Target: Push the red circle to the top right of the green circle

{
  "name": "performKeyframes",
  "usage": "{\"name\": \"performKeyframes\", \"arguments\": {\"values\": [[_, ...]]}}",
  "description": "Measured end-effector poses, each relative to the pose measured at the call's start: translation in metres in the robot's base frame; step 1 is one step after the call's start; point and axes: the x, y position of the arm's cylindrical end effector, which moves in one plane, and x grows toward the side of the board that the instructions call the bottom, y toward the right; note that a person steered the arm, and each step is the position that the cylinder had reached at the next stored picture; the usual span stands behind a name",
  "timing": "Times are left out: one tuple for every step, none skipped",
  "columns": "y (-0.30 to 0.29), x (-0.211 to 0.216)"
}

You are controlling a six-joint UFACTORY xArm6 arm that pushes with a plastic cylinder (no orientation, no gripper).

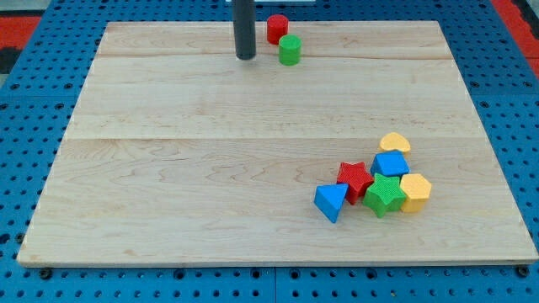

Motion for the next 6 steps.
{"name": "performKeyframes", "arguments": {"values": [[-0.024, -0.050], [-0.004, -0.052], [0.049, -0.051], [0.115, -0.045], [0.138, -0.052], [0.176, -0.039]]}}
